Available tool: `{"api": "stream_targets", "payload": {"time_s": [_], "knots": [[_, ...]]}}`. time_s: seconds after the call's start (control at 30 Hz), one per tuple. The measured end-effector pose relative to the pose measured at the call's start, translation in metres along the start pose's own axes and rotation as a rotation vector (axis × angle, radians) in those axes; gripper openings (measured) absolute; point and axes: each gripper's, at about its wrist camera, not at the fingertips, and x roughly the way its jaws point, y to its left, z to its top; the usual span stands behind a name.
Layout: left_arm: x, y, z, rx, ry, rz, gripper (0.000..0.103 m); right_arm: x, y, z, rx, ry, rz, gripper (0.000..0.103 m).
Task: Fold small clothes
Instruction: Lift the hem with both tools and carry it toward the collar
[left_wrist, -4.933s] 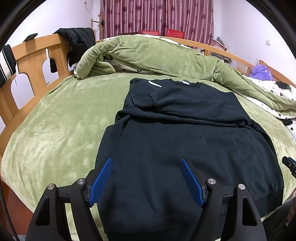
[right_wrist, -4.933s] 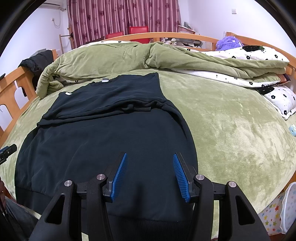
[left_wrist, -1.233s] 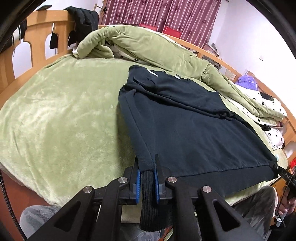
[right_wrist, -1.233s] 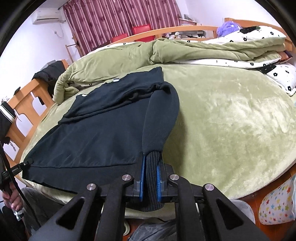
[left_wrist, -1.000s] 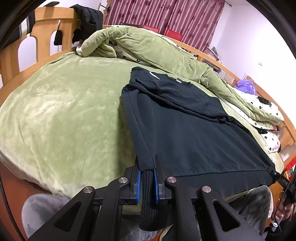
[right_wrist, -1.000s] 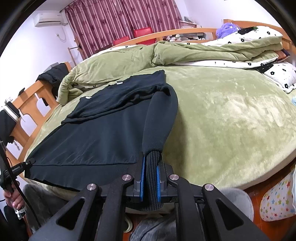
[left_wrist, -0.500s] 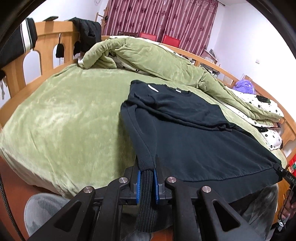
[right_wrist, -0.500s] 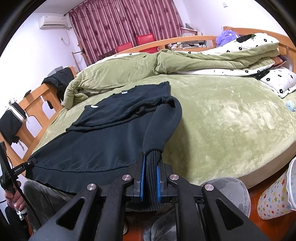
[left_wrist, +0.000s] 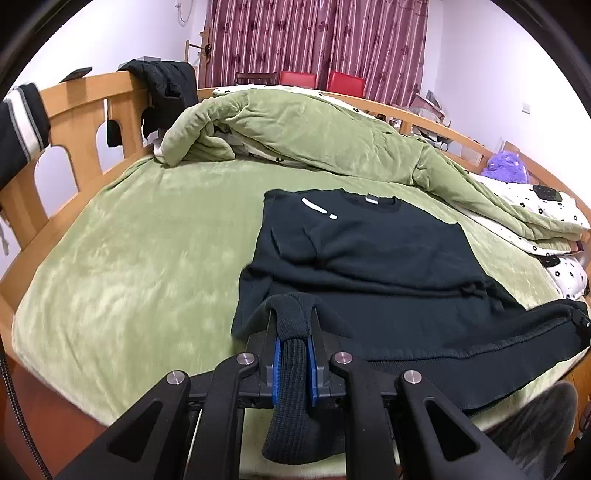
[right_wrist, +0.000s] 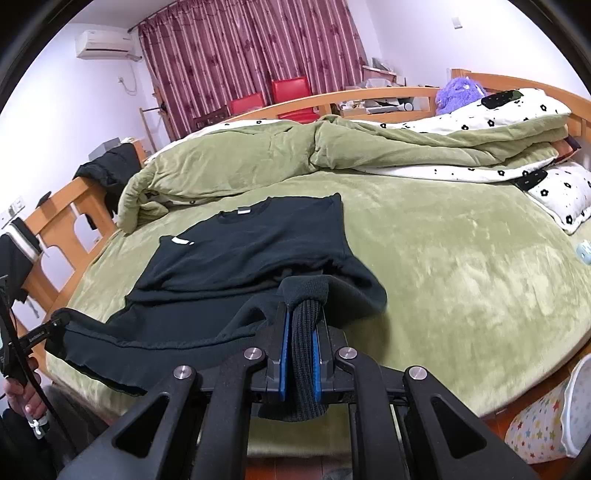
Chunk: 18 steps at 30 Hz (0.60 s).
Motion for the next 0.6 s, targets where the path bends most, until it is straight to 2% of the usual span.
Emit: {"api": "stream_targets", "payload": {"time_s": [0.47, 0.6], "knots": [[0.062, -0.021, 0.063, 0.061, -0.006, 0.052, 0.011, 0.085, 0.006, 0.069, 0.017, 0.026, -0.021, 0.01], [0.078, -0.02, 0.084, 0.046, -0.015, 0.052, 0.011, 0.106, 0.005, 0.089, 0.045, 0.021, -0.008, 0.01]]}}
